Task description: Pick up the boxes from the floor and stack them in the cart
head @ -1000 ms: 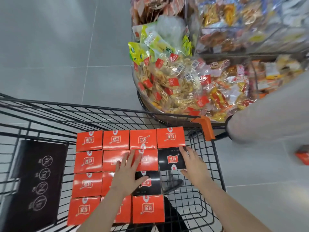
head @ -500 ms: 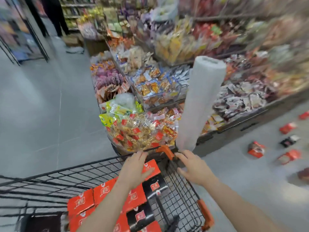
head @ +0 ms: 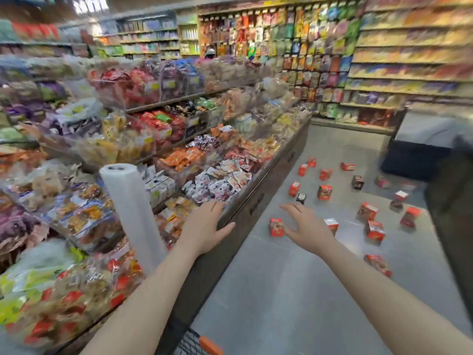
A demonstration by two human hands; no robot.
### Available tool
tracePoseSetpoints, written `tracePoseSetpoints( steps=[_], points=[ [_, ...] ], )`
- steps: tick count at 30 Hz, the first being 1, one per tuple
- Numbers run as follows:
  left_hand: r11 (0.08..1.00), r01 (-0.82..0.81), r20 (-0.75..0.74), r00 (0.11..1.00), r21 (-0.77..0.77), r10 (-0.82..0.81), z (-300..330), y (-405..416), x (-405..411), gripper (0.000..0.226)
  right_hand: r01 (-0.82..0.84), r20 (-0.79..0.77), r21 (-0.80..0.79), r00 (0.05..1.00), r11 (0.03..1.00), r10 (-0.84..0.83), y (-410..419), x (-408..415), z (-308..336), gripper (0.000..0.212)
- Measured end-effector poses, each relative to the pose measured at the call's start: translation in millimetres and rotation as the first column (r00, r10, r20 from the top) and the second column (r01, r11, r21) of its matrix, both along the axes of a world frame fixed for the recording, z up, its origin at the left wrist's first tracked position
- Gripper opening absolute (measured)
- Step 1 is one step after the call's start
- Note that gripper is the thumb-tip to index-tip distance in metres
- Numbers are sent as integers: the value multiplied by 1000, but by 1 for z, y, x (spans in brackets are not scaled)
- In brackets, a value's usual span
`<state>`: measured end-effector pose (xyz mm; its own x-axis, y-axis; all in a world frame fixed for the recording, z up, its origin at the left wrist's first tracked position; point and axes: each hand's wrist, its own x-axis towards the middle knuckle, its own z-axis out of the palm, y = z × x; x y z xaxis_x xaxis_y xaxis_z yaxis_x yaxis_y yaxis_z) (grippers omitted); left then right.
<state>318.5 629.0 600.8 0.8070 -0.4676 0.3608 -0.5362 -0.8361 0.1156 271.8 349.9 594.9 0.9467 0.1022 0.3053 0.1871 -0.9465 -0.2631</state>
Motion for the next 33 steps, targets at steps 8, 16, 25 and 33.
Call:
tracePoseSetpoints(
  steps=[8,16,25,33],
  points=[
    [976,218,111,969,18,-219,40,-210,32,58,286,29,9,958,958,-286,-212,-27,34,50],
    [936,351,129,929,-11,-347,54,-406,62,72,441,34,55,896,896,-443,-391,-42,55,48],
    [878,476,107,877,-55,-469,41,-555,124,71,535,39,152,837,831,-546,-505,9,50,46],
    [849,525,-17,850,-54,-527,-4,-673,256,48,616,-18,164,783,771,-622,-605,119,20,45]
  ],
)
